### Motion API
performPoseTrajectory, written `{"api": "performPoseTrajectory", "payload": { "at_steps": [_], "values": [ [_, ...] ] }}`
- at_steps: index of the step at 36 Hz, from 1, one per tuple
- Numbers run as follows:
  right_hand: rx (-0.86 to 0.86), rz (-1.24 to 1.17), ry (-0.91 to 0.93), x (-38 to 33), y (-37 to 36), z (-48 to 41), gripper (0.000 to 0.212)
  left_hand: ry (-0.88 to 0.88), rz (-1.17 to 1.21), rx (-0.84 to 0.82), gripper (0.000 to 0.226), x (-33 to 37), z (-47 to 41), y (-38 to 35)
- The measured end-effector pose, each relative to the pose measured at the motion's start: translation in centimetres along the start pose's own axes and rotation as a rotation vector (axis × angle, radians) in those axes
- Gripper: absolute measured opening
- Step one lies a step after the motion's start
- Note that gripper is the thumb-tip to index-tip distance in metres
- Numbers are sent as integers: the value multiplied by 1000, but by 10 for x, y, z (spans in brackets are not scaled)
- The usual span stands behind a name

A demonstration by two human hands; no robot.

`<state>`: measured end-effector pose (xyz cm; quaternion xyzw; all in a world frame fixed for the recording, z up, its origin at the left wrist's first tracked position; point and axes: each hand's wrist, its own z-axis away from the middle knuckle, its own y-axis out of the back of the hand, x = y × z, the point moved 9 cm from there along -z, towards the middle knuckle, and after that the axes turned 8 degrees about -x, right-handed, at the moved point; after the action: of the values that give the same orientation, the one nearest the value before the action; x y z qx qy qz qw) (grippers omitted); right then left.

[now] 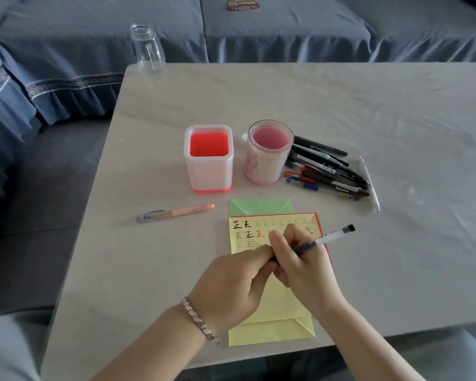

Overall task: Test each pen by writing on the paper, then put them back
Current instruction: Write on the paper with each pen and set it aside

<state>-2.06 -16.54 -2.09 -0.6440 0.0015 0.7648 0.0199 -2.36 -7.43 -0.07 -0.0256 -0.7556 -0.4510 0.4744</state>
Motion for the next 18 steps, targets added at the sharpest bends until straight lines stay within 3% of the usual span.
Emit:
{"api": "performPoseTrajectory", "payload": {
  "at_steps": [6, 8, 10, 14, 18],
  "values": [
    [-70, 85, 111, -7, 2, 2, 37, 25, -128, -50, 23, -5, 4, -1],
    [-6, -32, 133, -8, 12, 1, 35, 142, -163, -78, 47, -19, 3, -2],
    [108, -68, 165, -11, 29, 0, 34, 323, -129, -1, 64, -48, 7, 4],
    [200, 87, 140, -1, 48, -11, 13, 324, -268, 179, 43, -76, 12, 6],
    [208, 48, 32, 24, 46, -24, 27, 381, -469, 146, 53, -90, 15, -10]
  ]
}}
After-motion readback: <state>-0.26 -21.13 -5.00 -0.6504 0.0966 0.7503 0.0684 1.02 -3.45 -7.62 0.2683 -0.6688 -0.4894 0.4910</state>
